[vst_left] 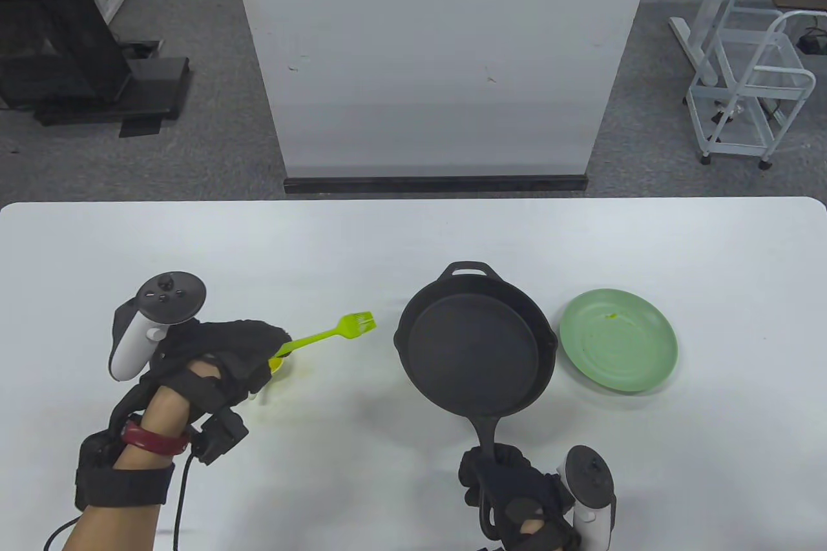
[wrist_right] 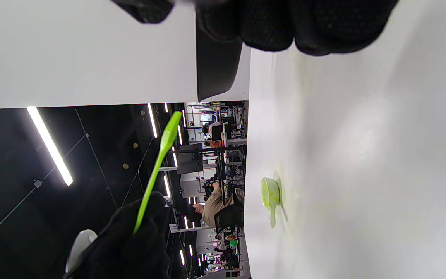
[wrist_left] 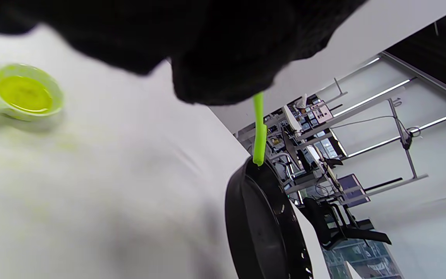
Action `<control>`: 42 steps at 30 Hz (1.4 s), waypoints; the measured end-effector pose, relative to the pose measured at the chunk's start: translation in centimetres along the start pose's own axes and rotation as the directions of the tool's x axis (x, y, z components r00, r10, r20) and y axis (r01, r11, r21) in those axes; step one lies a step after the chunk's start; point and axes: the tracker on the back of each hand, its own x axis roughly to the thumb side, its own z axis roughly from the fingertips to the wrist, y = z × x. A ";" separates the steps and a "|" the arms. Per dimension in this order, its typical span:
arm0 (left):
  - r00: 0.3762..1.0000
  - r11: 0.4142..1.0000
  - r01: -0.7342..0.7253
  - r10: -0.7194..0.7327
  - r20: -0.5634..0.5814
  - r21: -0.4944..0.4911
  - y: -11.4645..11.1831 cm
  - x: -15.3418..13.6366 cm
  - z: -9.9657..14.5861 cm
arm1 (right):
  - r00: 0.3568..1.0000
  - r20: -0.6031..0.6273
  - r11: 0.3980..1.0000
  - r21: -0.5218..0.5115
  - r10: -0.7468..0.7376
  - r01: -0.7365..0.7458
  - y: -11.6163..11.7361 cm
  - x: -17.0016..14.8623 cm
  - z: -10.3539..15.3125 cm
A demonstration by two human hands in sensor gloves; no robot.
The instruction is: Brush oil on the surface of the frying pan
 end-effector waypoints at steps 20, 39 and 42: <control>0.983 0.967 0.182 -0.183 0.010 -0.177 -11.2 11.3 -9.1 | 1.000 0.003 1.000 0.000 0.005 -0.005 0.1 0.0 0.0; 0.955 0.944 0.280 -0.293 -0.055 -0.173 -14.8 11.8 -12.4 | 1.000 0.018 1.000 -0.008 0.010 -0.010 0.0 0.1 0.1; 0.930 0.925 0.346 -0.360 -0.069 -0.157 -14.5 11.7 -12.3 | 1.000 0.020 1.000 -0.005 0.007 -0.007 0.0 0.0 0.1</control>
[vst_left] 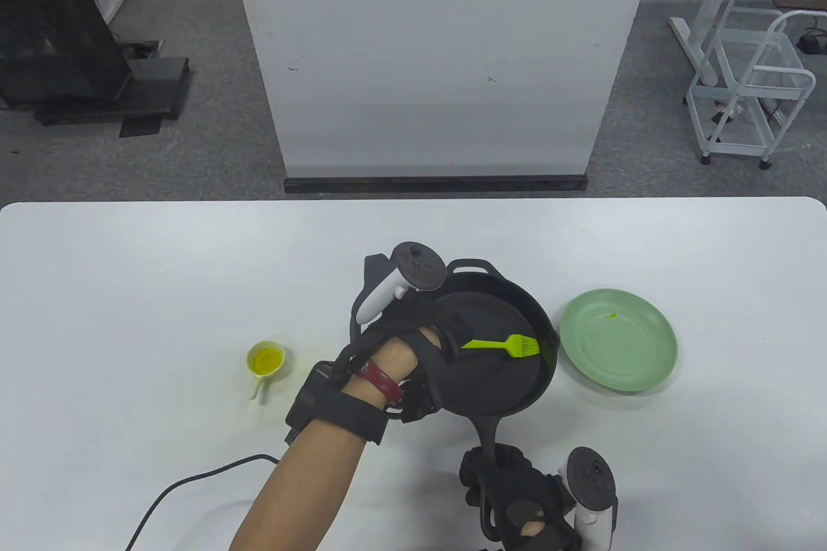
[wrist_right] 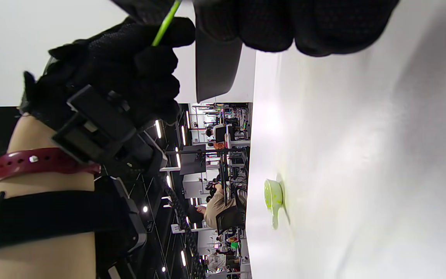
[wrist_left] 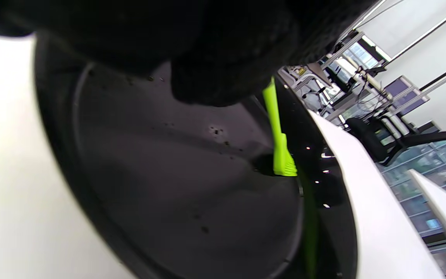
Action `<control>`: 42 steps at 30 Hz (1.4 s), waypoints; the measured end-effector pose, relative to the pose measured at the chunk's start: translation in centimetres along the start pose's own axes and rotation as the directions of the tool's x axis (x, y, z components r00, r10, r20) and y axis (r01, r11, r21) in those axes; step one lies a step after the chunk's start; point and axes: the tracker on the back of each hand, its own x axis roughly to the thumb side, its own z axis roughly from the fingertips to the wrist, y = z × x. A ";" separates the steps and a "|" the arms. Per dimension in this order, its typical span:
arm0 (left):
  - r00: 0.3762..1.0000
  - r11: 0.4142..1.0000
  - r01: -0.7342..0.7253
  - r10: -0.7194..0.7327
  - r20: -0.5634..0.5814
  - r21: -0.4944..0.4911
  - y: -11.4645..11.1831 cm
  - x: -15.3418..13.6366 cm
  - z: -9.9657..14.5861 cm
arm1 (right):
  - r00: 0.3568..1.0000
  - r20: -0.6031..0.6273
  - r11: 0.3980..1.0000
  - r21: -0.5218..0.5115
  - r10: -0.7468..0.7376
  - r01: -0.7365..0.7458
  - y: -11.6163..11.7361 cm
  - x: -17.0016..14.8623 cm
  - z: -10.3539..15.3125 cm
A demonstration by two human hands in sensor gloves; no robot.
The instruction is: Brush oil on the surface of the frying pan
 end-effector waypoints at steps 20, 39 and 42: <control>0.958 0.966 0.242 -0.224 -0.180 0.086 3.3 -3.7 3.7 | 1.000 -0.020 1.000 -0.007 -0.012 0.012 0.0 0.0 0.1; 0.885 0.872 0.449 -0.403 -0.234 0.194 5.3 -2.1 8.3 | 0.999 -0.031 1.000 -0.004 -0.008 0.008 0.0 0.0 0.0; 0.862 0.840 0.495 -0.443 -0.245 0.223 5.5 -1.2 9.1 | 0.999 -0.032 1.000 -0.008 -0.011 0.011 0.0 0.0 0.0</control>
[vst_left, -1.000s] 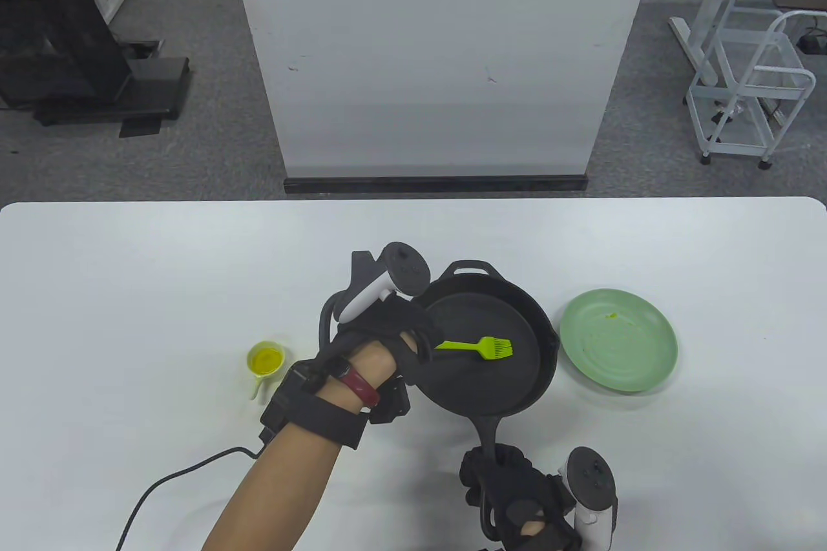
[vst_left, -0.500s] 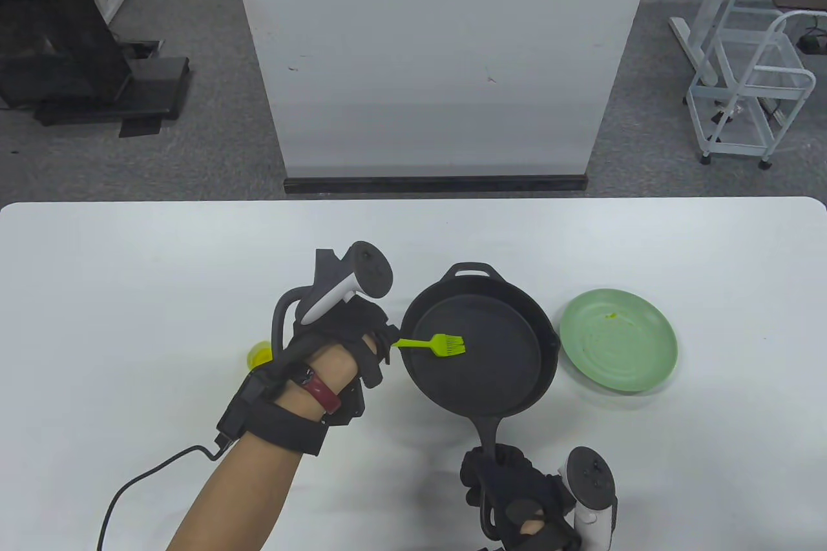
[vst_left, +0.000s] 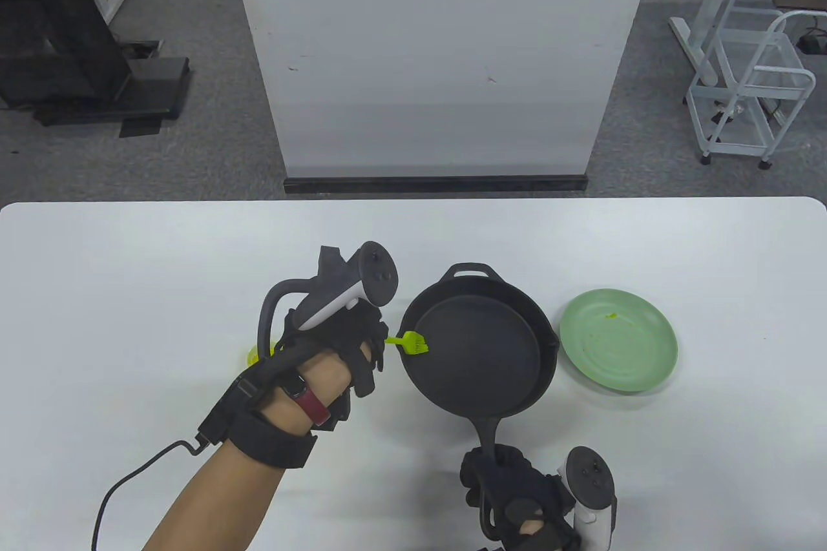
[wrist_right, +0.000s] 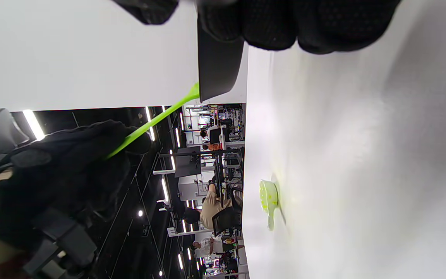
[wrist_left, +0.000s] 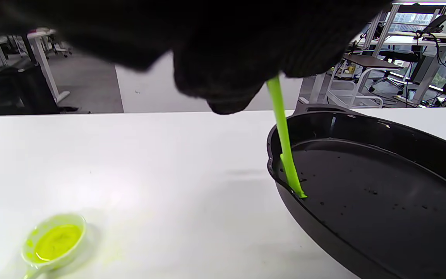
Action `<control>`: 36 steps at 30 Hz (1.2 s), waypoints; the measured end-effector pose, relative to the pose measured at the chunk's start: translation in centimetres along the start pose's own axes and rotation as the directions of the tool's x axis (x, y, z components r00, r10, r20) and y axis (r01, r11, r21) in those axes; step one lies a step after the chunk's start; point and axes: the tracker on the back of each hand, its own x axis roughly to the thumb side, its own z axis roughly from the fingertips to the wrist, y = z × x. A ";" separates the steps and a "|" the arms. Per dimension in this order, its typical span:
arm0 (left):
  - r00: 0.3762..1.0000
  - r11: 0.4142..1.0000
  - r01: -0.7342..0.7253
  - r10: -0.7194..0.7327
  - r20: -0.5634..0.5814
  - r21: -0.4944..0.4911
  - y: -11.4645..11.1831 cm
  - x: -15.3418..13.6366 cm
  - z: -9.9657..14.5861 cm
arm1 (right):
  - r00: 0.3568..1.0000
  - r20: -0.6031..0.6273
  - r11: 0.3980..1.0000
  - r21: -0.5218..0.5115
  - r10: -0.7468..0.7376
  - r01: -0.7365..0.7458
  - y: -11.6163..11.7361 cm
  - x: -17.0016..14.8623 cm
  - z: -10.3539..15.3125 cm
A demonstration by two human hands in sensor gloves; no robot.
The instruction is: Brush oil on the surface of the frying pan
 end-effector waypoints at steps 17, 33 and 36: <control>0.994 0.997 -0.011 0.019 0.105 -0.072 -1.9 4.2 -0.8 | 1.000 -0.009 1.000 0.004 0.011 -0.011 0.1 0.0 -0.1; 0.927 0.950 -0.266 0.299 0.227 -0.164 -4.2 7.0 -2.5 | 1.000 0.000 1.000 0.008 0.014 -0.014 0.1 0.0 -0.1; 0.903 0.926 -0.318 0.361 0.232 -0.203 -4.7 7.5 -3.0 | 1.000 0.000 1.000 0.007 0.011 -0.011 0.1 0.0 -0.1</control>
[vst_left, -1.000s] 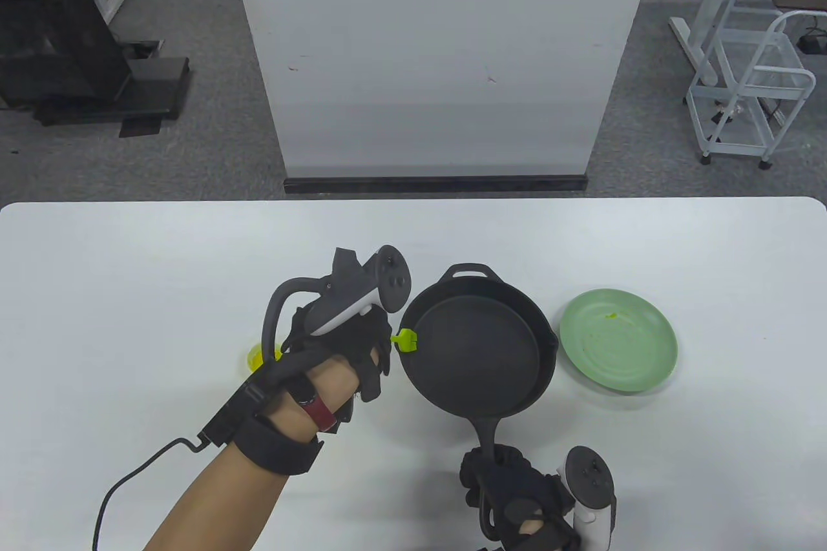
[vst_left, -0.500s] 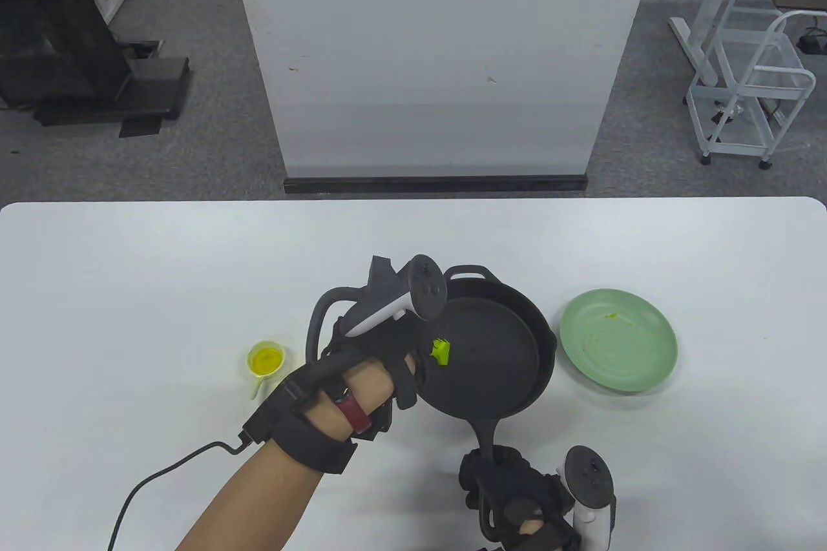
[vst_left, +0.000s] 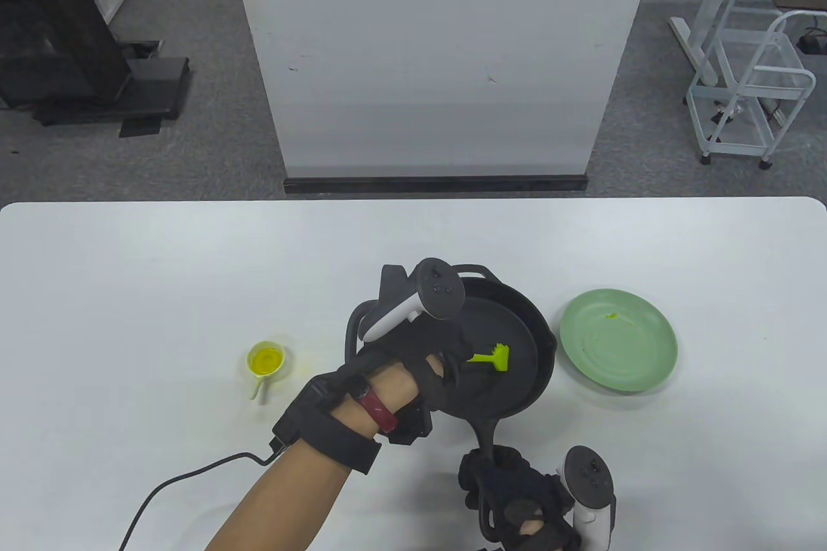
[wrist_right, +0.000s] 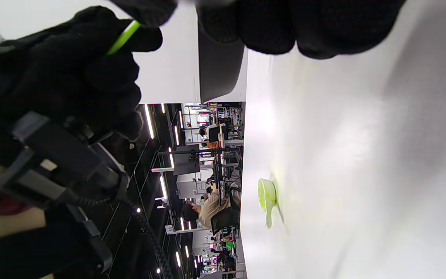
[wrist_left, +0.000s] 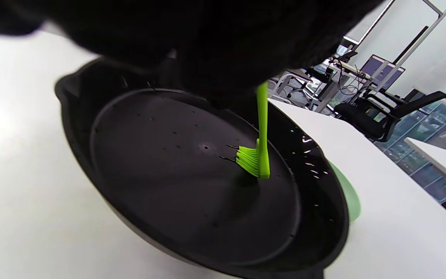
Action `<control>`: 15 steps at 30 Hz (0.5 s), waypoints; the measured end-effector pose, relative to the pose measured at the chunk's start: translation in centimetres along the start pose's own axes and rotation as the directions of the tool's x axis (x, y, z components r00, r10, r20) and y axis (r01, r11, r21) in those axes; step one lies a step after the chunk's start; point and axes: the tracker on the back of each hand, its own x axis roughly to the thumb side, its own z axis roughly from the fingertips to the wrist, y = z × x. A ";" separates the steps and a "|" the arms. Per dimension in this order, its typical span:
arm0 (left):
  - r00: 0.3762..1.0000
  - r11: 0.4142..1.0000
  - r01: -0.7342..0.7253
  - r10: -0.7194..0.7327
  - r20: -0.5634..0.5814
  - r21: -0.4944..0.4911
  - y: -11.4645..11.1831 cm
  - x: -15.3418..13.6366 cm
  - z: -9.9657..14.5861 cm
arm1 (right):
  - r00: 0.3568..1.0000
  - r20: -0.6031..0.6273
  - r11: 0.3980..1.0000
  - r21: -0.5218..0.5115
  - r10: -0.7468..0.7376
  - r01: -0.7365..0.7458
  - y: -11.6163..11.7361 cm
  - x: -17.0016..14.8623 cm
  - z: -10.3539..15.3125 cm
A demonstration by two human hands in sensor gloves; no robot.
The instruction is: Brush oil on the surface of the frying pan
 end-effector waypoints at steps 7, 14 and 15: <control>0.995 0.995 -0.090 0.091 0.033 -0.033 -0.8 0.5 -1.0 | 1.000 0.003 1.000 0.003 0.001 -0.001 0.0 0.0 0.0; 0.997 0.996 -0.082 0.082 0.000 -0.046 -0.7 -0.2 -1.0 | 1.000 0.006 1.000 0.005 0.001 -0.001 0.0 0.0 0.0; 0.998 0.996 -0.064 0.063 -0.025 -0.058 -0.7 -0.7 -1.1 | 1.000 0.006 1.000 0.004 0.001 -0.001 0.0 0.0 0.0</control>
